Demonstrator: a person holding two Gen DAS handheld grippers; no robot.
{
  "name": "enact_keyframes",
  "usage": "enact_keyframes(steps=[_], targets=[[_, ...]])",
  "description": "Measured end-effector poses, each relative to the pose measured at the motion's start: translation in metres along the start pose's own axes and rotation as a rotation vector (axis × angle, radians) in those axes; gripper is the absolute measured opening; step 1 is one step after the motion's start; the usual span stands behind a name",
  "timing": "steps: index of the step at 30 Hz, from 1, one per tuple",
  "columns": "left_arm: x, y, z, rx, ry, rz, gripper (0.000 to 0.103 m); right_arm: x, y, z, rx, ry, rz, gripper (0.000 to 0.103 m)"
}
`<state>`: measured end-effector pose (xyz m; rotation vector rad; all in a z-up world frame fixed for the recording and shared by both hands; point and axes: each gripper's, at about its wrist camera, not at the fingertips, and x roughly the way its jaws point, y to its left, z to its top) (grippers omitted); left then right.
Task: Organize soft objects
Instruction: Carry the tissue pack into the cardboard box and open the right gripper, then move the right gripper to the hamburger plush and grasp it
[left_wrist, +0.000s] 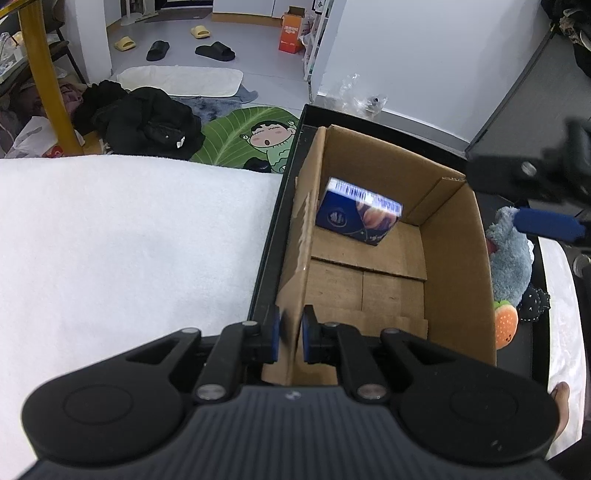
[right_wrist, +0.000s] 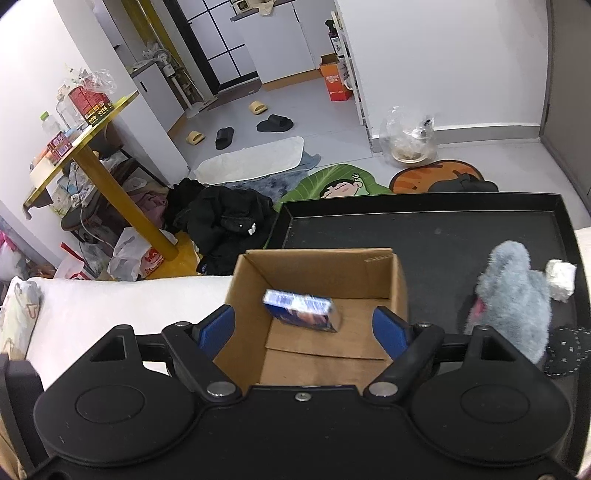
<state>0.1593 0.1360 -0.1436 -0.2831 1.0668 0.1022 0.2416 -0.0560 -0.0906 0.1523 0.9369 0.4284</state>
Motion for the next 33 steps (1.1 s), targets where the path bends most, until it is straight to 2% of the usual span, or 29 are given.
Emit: enact_keyframes(steps=[5,8,11,16,19,30,33], targets=[[-0.002,-0.002,-0.001,0.003,-0.008,0.008,0.011,-0.017,-0.020,-0.002,0.020,-0.020,-0.026,0.083],[-0.003,-0.005,-0.001,0.015,-0.010,0.021,0.017,-0.025,-0.038,-0.005,0.038,-0.026,-0.044,0.085],[-0.007,-0.008,-0.002,0.025,-0.022,0.033,0.027,-0.031,-0.055,-0.010,0.058,-0.025,-0.064,0.085],[-0.013,-0.013,-0.004,0.042,-0.046,0.064,0.057,-0.034,-0.083,-0.021,0.101,-0.011,-0.092,0.086],[-0.016,-0.019,-0.006,0.071,-0.061,0.081,0.063,-0.033,-0.095,-0.027,0.113,0.002,-0.111,0.088],[-0.017,-0.039,-0.007,0.160,-0.071,0.157,0.068,-0.011,-0.133,-0.059,0.208,0.059,-0.177,0.097],[-0.016,-0.044,-0.007,0.175,-0.073,0.171,0.068,-0.007,-0.138,-0.065,0.220,0.059,-0.191,0.103]])
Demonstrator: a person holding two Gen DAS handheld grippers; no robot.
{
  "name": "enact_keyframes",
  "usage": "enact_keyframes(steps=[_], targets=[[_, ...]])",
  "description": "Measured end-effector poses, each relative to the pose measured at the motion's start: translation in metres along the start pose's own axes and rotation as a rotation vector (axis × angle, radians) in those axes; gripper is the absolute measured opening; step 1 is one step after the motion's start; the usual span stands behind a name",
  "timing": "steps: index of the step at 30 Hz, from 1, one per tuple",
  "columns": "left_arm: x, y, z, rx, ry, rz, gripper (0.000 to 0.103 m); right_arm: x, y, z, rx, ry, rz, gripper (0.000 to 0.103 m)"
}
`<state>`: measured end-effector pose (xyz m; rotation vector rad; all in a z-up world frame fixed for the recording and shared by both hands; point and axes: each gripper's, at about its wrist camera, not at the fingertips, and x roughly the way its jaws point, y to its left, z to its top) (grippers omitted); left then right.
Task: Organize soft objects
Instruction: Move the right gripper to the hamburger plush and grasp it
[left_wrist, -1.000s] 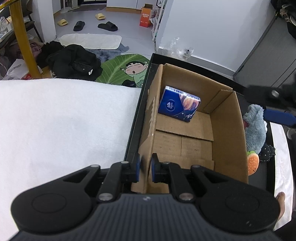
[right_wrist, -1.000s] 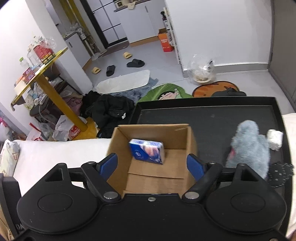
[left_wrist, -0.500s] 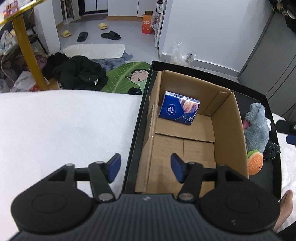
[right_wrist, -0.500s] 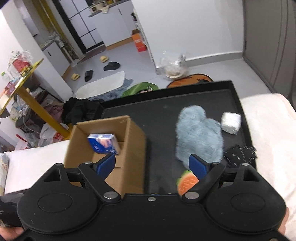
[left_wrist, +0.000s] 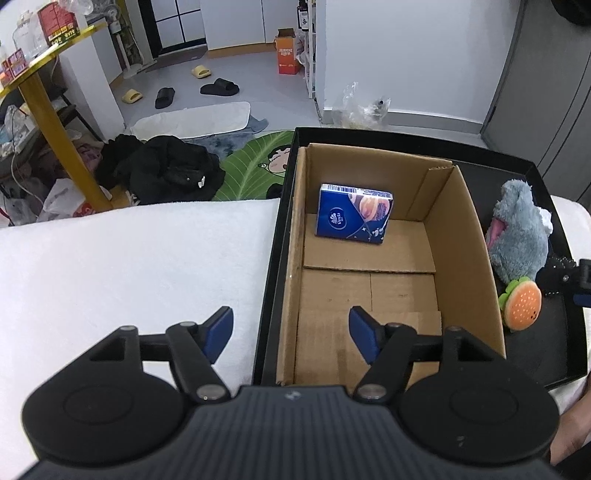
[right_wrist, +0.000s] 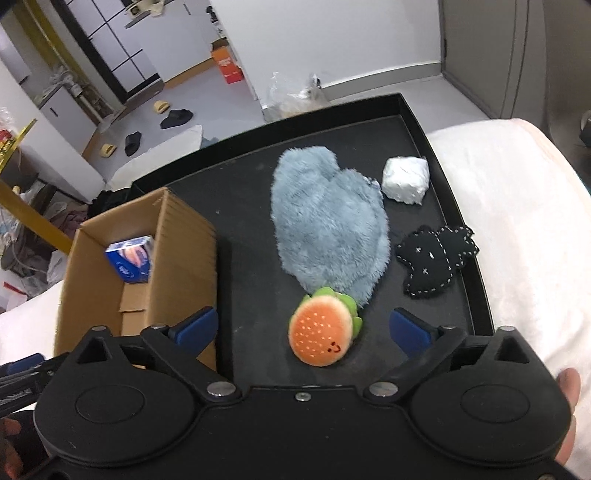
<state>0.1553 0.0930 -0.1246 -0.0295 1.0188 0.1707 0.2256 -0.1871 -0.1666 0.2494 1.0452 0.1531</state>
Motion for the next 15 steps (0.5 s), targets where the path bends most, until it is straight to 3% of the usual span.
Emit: enact_keyframes(steps=[15], targets=[[0.001,-0.021,0.003,0.089,0.020,0.088,0.068,0.035,-0.003,-0.015,-0.024,-0.004,-0.074,0.102]])
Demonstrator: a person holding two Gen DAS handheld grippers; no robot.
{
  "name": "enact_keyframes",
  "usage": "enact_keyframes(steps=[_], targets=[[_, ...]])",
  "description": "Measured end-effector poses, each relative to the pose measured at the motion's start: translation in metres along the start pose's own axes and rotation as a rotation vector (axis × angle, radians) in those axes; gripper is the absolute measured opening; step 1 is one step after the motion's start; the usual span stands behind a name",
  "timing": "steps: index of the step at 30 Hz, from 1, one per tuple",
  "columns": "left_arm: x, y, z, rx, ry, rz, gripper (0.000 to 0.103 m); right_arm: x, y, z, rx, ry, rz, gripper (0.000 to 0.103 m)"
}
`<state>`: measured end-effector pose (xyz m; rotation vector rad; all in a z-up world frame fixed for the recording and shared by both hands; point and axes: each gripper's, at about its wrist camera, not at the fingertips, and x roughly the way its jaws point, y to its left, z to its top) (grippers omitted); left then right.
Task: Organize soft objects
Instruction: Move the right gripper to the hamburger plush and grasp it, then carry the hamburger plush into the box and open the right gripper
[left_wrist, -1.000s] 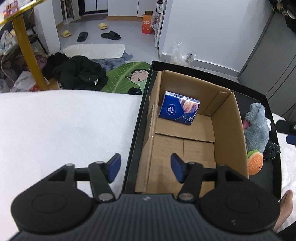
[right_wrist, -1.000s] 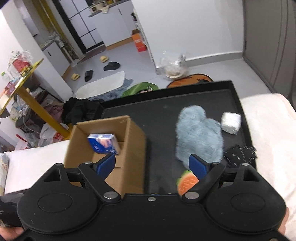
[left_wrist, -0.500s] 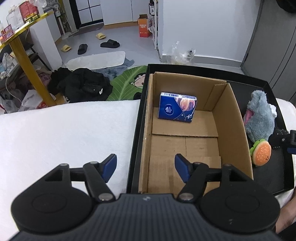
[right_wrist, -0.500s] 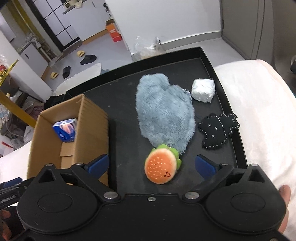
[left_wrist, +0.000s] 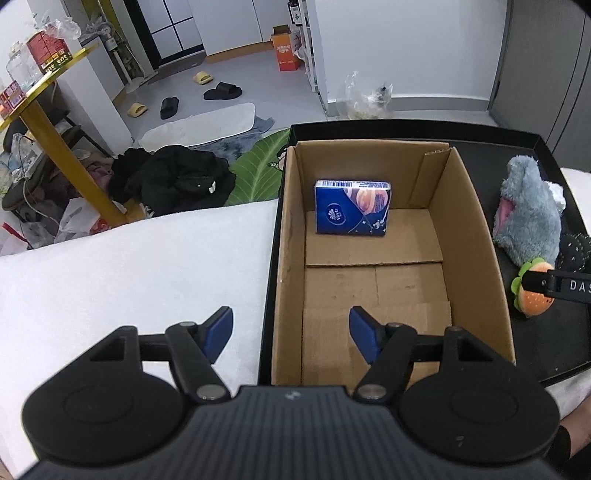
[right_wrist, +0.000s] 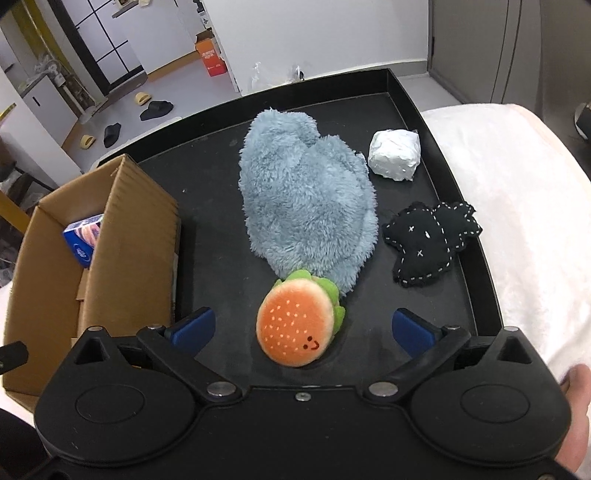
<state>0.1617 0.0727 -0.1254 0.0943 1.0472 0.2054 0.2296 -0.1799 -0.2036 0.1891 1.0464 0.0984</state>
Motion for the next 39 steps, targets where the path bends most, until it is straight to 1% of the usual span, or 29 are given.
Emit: enact_keyframes(steps=[1,3,4,5,6,7,8,9,11,16,19,24,30,32,39], targets=[[0.001,-0.001,0.001,0.003,0.002,0.005,0.068,0.001,0.000,0.001,-0.001,-0.006,-0.006,0.100],[0.002,-0.002,0.002,0.001,0.009,0.013,0.068,0.002,0.000,0.001,-0.006,-0.012,-0.013,0.092],[0.003,-0.001,0.002,-0.004,0.013,0.016,0.068,0.003,0.000,0.001,-0.011,-0.012,-0.013,0.084],[0.003,-0.001,0.003,-0.011,0.016,0.017,0.068,0.003,0.000,0.000,-0.018,-0.010,-0.014,0.069],[0.004,0.000,0.003,-0.017,0.019,0.015,0.068,0.003,0.000,-0.001,-0.025,-0.005,-0.015,0.059],[0.003,0.001,0.003,-0.022,0.021,0.012,0.068,0.004,0.000,-0.001,-0.028,0.004,-0.013,0.042],[0.003,0.002,0.003,-0.024,0.023,0.011,0.068,0.005,-0.002,-0.002,-0.019,0.014,0.001,0.038],[0.003,0.002,0.003,-0.023,0.023,0.011,0.068,0.003,-0.003,-0.003,-0.013,0.012,0.005,0.037],[0.002,0.002,0.002,-0.018,0.020,0.013,0.068,0.000,-0.002,-0.003,-0.028,0.003,0.005,0.030],[-0.001,0.004,0.001,-0.022,0.006,0.009,0.068,-0.009,0.000,-0.004,-0.039,-0.020,0.023,0.022],[-0.002,0.005,0.001,-0.039,0.004,-0.003,0.068,-0.017,-0.001,-0.004,-0.038,-0.026,0.045,0.021],[-0.004,0.011,0.001,-0.074,-0.003,-0.029,0.068,-0.038,0.001,-0.001,-0.028,-0.052,0.081,0.020],[-0.005,0.016,-0.001,-0.102,-0.009,-0.056,0.068,-0.065,0.013,0.012,-0.048,-0.115,0.108,0.020],[-0.004,0.018,-0.001,-0.115,-0.008,-0.066,0.068,-0.074,0.016,0.017,-0.043,-0.138,0.131,0.020],[0.003,0.028,0.000,-0.178,0.039,-0.099,0.068,-0.097,0.042,0.029,-0.071,-0.188,0.171,0.020]])
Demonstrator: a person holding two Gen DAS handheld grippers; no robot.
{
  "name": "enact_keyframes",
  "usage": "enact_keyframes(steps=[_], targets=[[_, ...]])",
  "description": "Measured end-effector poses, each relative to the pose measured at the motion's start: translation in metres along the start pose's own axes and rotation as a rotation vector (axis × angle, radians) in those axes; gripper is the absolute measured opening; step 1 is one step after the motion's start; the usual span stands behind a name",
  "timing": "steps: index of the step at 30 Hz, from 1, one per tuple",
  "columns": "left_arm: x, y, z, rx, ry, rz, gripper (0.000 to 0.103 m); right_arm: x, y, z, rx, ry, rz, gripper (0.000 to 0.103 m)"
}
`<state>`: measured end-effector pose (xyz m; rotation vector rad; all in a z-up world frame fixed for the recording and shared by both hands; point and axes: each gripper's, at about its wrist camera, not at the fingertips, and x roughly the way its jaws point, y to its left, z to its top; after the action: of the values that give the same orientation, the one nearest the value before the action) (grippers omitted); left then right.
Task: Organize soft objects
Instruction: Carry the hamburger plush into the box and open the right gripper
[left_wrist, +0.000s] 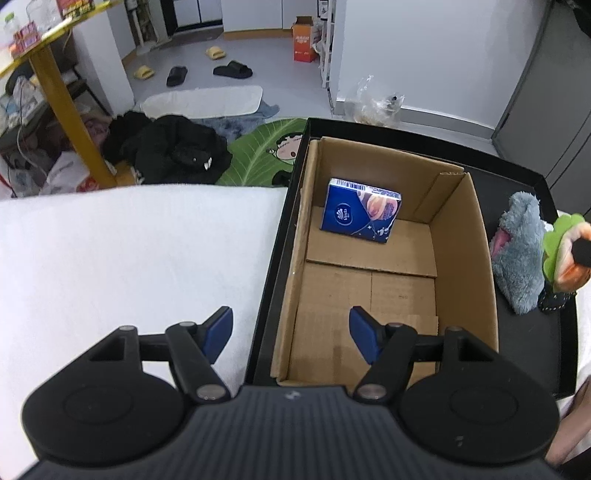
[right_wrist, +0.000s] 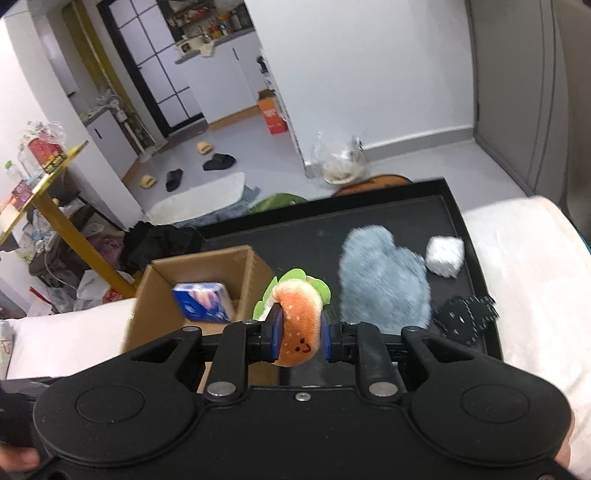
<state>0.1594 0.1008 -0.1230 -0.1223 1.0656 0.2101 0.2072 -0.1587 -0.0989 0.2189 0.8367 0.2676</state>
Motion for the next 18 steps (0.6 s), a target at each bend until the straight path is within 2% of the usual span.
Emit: enact_keyframes(steps=[11,18], targets=[[0.001,0.011,-0.001,-0.043,-0.009,-0.031,0.067,0.007,0.042,0.010,-0.041,-0.005,0.050,0.021],[0.003,0.017,-0.001,-0.060,-0.008,-0.060,0.062,0.015,0.067,0.010,-0.077,0.013,0.065,0.021]])
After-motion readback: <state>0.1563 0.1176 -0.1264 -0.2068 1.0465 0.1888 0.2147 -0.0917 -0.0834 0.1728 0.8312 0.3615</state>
